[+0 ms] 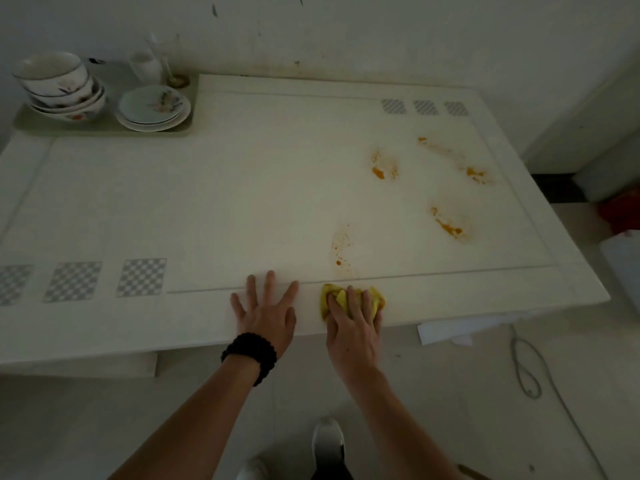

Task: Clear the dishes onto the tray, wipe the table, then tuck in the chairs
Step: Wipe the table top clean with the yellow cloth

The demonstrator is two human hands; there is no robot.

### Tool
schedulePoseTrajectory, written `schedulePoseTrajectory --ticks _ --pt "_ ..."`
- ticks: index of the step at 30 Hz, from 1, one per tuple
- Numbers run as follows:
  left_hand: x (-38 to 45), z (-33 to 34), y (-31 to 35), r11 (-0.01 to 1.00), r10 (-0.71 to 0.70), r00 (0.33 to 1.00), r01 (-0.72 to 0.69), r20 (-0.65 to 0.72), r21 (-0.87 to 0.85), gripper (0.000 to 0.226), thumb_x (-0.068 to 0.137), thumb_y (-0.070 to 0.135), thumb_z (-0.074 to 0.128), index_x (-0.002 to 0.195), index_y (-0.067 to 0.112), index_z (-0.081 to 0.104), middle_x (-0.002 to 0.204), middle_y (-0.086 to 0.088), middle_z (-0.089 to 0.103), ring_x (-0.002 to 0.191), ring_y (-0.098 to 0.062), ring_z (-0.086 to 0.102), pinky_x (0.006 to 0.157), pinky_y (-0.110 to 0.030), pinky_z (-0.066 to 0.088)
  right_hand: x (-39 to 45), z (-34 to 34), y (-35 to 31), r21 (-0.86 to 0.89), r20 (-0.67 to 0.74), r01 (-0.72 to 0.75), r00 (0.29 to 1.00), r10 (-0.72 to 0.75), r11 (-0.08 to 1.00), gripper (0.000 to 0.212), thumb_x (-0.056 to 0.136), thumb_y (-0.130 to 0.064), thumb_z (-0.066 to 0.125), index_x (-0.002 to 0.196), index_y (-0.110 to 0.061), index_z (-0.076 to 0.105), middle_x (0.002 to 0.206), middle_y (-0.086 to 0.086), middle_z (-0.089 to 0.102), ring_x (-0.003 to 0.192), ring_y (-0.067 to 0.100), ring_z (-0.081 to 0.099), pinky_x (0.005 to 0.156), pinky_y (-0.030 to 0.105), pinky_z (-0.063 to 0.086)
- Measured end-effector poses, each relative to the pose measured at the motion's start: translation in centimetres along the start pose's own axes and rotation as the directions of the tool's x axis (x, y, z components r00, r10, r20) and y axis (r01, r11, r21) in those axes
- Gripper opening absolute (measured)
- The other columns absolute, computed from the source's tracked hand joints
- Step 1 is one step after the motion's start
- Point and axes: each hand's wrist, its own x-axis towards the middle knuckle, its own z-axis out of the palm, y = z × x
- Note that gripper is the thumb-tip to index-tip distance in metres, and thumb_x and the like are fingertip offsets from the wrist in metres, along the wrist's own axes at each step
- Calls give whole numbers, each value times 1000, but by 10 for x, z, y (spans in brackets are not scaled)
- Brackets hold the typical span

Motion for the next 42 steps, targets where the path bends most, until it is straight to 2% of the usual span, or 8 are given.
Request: schedulePoseTrajectory --ticks 4,11,15,19,23,26,34,42 --pt "32 -8 14 1000 8 1000 -8 -17 18 52 98 43 27 149 47 14 163 -1 -4 147 -35 -9 116 -61 0 19 -3 6 4 15 52 999 -52 999 44 84 -31 47 123 -29 68 145 9 55 137 43 45 102 64 40" --pt "82 -26 26 997 -60 998 61 -24 48 51 99 45 26 148 48 15 162 1 -1 147 -33 -4 114 -63 7 64 0 3 18 76 126 989 -127 992 46 80 -26 66 126 -30 66 147 8 53 139 43 42 104 67 39" --pt "103 -33 27 994 -110 993 111 -31 19 50 99 45 26 148 49 16 163 1 -1 148 -33 -4 112 -66 8 100 2 -1 39 145 167 975 -171 985 48 88 -29 53 136 -30 57 156 8 42 147 42 28 113 66 26" --pt "121 -39 25 991 -133 991 134 -26 11 49 99 47 25 148 49 15 163 2 -3 148 -34 -5 112 -67 8 129 1 -5 50 203 198 958 -204 979 52 90 -25 57 141 -29 52 160 9 35 149 43 20 115 65 17" --pt "138 -41 29 990 -138 990 140 -40 34 50 99 49 24 147 49 14 162 1 -4 147 -36 -5 110 -68 10 157 1 -11 68 236 219 944 -229 973 53 96 -26 51 148 -31 44 164 6 24 152 40 9 118 62 6" --pt "148 -42 29 987 -151 987 153 -53 46 50 98 51 23 147 51 11 162 2 -4 147 -36 -6 110 -68 10 177 -1 -16 95 250 226 937 -243 969 52 98 -29 46 149 -34 40 165 4 20 153 37 5 119 60 3" --pt "197 -63 13 988 -149 986 151 -69 29 50 99 48 23 148 47 13 162 2 -2 148 -33 -4 112 -65 10 231 -1 -27 75 240 231 940 -242 970 48 98 -32 45 146 -32 45 164 4 24 153 37 9 119 61 8" --pt "288 -107 -3 992 -110 992 113 -54 49 51 97 50 26 147 48 17 162 2 1 147 -33 -1 110 -66 14 304 10 -52 20 215 192 957 -192 981 47 84 -30 63 131 -30 61 150 7 49 141 42 39 108 67 33"
